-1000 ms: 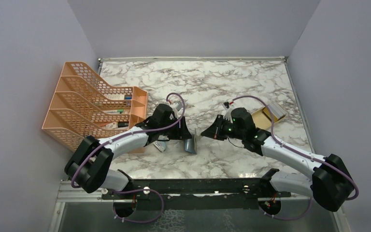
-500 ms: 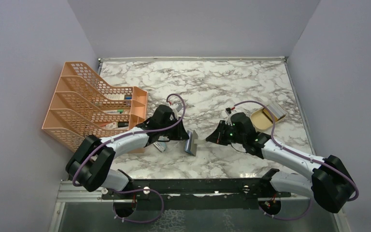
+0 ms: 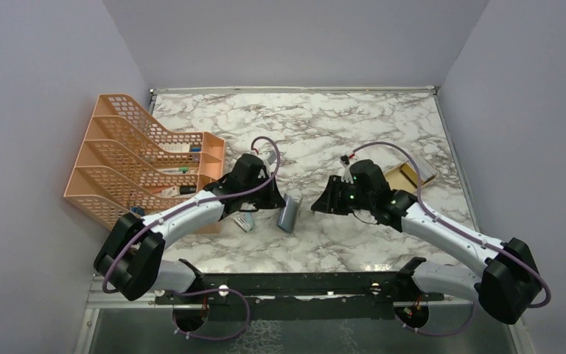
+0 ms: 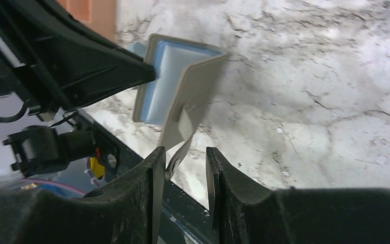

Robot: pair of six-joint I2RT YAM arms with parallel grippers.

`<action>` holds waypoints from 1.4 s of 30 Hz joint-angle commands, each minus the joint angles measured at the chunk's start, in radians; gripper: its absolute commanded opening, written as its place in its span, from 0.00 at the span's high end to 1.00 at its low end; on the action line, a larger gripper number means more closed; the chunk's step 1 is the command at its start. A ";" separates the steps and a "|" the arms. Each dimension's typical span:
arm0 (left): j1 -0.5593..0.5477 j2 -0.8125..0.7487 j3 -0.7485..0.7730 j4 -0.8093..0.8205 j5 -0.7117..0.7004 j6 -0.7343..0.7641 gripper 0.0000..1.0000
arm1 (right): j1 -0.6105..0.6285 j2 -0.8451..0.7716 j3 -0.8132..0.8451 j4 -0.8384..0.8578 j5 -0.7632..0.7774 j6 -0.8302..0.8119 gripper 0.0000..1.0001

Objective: Put the credit cards into the card holder
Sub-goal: Open the card holder at the center of the board.

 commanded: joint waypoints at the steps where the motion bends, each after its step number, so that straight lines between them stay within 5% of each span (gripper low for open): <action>1: 0.002 -0.043 0.075 -0.094 -0.095 -0.005 1.00 | 0.014 -0.009 0.064 0.002 -0.103 0.011 0.64; 25: 0.000 -0.002 0.121 -0.188 -0.196 -0.004 1.00 | 0.201 0.279 0.198 0.262 -0.118 0.073 0.64; 42: 0.001 -0.011 0.063 -0.157 -0.166 -0.014 1.00 | 0.201 0.437 0.135 0.241 0.020 0.026 0.68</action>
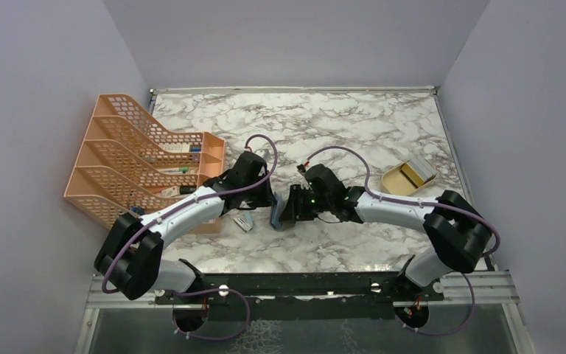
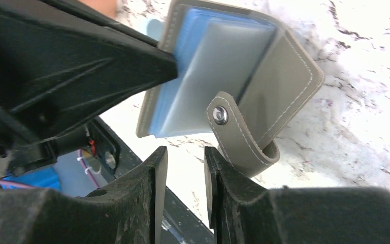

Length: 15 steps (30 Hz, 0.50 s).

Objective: Put the credit cards into the card holder
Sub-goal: Open the card holder at the center of the board.

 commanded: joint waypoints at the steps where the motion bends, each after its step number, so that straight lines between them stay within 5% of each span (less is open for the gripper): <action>1: 0.001 -0.009 -0.024 0.030 0.014 -0.013 1.00 | 0.002 0.019 -0.027 0.019 0.065 -0.021 0.68; 15: 0.012 -0.023 -0.081 0.099 0.099 -0.067 1.00 | 0.002 0.079 -0.065 0.183 -0.029 0.082 0.62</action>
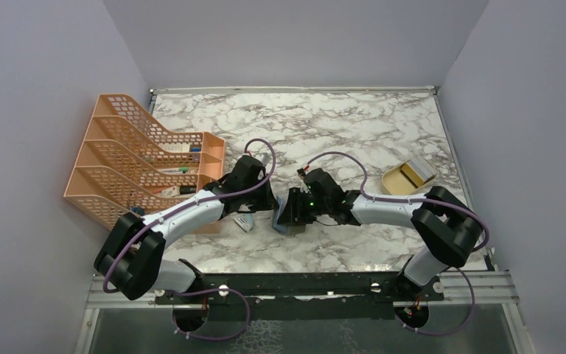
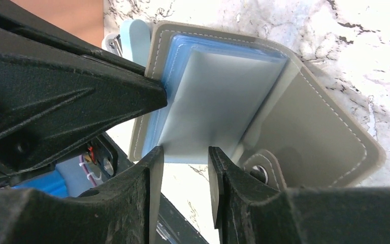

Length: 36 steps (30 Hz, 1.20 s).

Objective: Put the credit cards into the card holder
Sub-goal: Open the card holder at the center of the board.

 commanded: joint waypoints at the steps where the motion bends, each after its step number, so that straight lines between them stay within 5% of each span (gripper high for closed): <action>1: 0.008 -0.023 -0.021 0.028 0.034 -0.021 1.00 | 0.002 0.016 -0.013 0.090 -0.027 0.047 0.61; 11: 0.012 -0.022 -0.025 0.020 0.022 -0.015 1.00 | 0.002 0.055 -0.005 0.082 -0.007 0.057 0.58; 22: 0.013 -0.028 -0.008 -0.011 -0.001 0.012 1.00 | 0.002 0.013 -0.013 0.015 0.082 0.028 0.69; 32: 0.014 -0.015 -0.008 0.007 0.034 0.013 0.65 | 0.001 0.007 -0.035 0.020 0.096 0.020 0.76; 36: 0.014 -0.007 -0.024 0.034 0.062 0.006 0.63 | 0.001 0.005 -0.038 0.020 0.100 0.020 0.77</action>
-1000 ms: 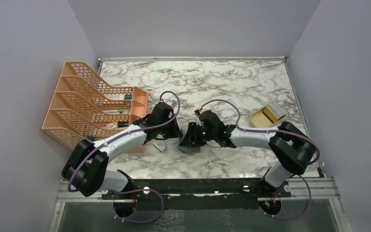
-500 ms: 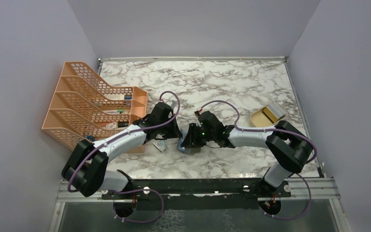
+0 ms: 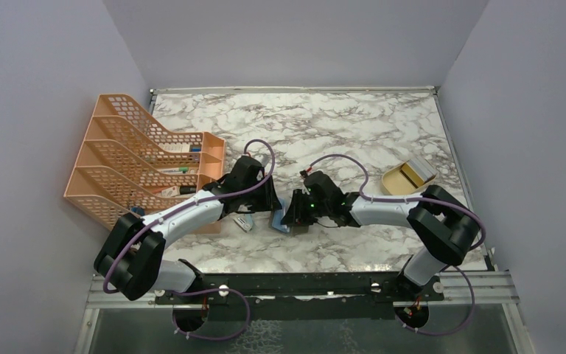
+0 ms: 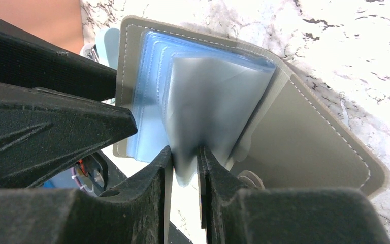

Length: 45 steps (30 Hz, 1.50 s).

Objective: Put the credit cards into the card holder
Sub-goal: Open the card holder at the center of the board.

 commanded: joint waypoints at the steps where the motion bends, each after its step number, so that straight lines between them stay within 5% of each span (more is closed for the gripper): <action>1: 0.003 -0.002 -0.015 0.039 0.044 0.000 0.63 | 0.001 -0.018 -0.014 -0.012 0.043 -0.016 0.77; 13: 0.003 0.060 -0.032 0.081 0.067 0.019 0.67 | 0.001 -0.045 -0.030 -0.016 0.057 -0.019 0.78; 19: 0.003 0.053 -0.027 0.077 0.072 0.025 1.00 | 0.000 -0.065 -0.016 -0.108 0.114 -0.051 0.77; 23: 0.004 0.007 -0.002 0.059 0.099 0.027 1.00 | -0.001 -0.157 -0.006 -0.283 0.216 -0.081 0.67; 31: 0.004 0.003 0.063 0.005 0.080 0.027 1.00 | -0.001 -0.368 0.036 -0.479 0.255 -0.108 0.66; 38: 0.003 0.042 0.087 -0.013 0.083 0.007 1.00 | -0.001 -0.422 0.002 -0.212 0.044 -0.075 0.67; 45: 0.001 0.039 0.098 -0.055 0.030 -0.001 1.00 | -0.001 -0.296 0.033 -0.071 0.061 -0.014 0.67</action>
